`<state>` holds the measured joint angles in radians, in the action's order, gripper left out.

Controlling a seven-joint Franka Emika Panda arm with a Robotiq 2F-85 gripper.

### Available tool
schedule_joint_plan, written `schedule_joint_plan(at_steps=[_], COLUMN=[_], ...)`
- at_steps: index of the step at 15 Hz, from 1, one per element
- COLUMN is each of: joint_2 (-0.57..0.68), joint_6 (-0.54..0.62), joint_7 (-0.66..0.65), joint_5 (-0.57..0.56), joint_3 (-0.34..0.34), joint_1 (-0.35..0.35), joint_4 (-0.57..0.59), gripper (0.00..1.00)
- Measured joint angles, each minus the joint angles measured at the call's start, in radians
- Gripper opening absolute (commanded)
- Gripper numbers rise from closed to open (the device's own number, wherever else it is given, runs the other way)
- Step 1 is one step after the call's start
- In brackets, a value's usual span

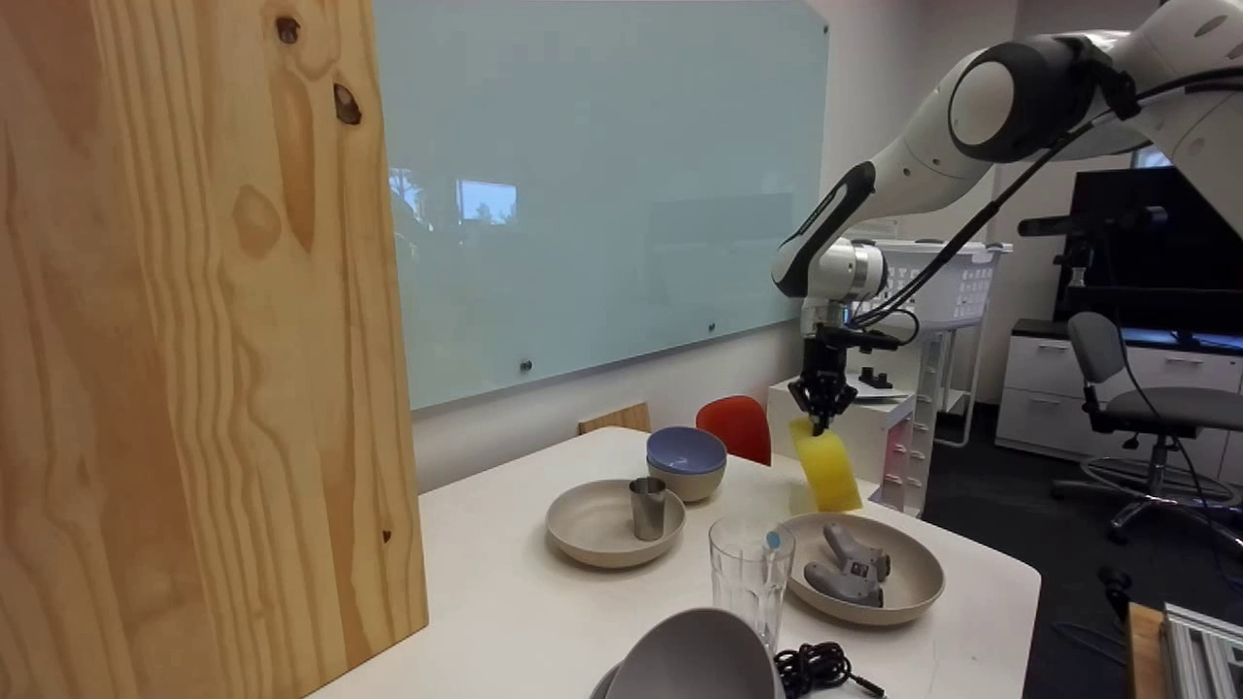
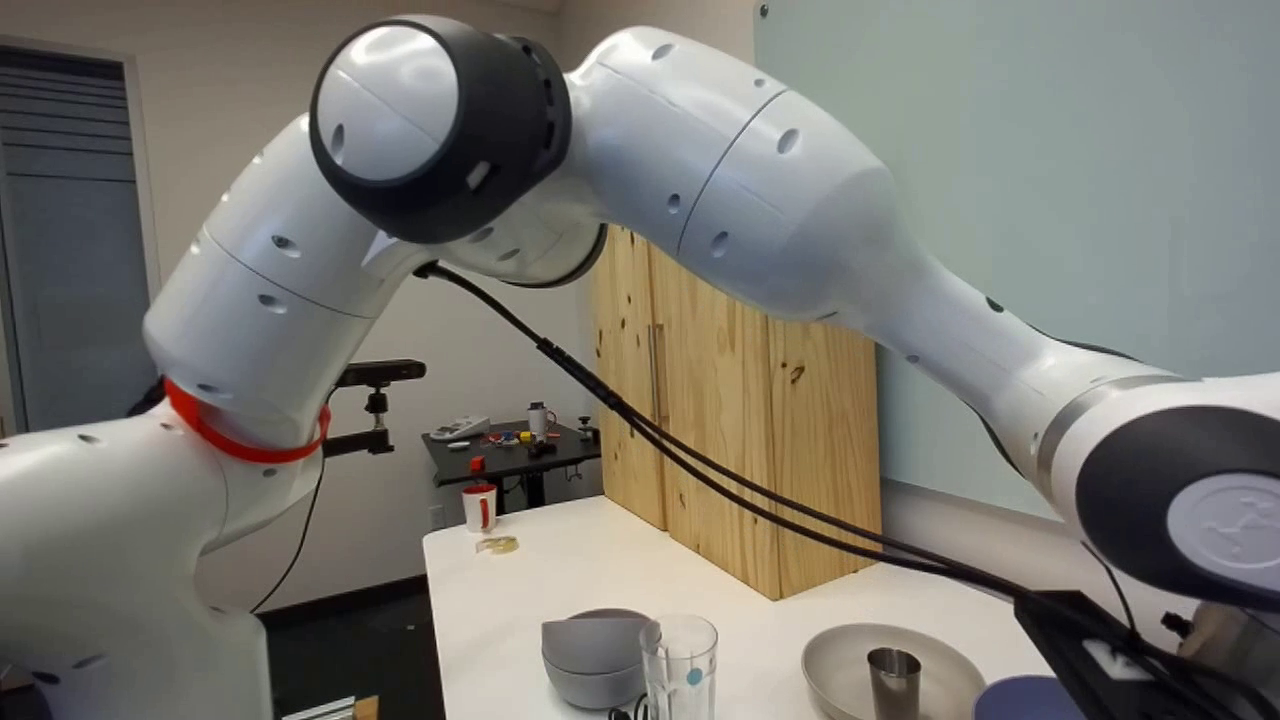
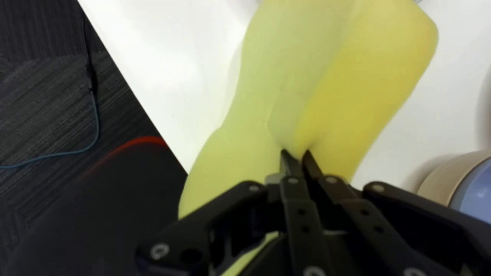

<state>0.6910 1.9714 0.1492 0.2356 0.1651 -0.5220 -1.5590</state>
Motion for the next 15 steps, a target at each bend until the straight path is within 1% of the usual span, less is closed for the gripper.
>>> schedule_joint_plan(at_steps=[3, 6, 9, 13, 15], joint_2=[0.002, 0.016, 0.043, 0.091, 0.115], joint_6=[-0.108, -0.185, -0.234, -0.269, -0.314], joint_7=[-0.051, -0.092, -0.12, -0.159, -0.173], joint_5=[-0.049, -0.107, -0.172, -0.273, -0.325], joint_3=[0.022, 0.045, 0.066, 0.098, 0.11], joint_1=[0.032, 0.055, 0.07, 0.086, 0.096], joint_4=[0.048, 0.088, 0.135, 0.21, 0.251], gripper=[0.01, 0.01, 0.01, 0.01, 0.01])
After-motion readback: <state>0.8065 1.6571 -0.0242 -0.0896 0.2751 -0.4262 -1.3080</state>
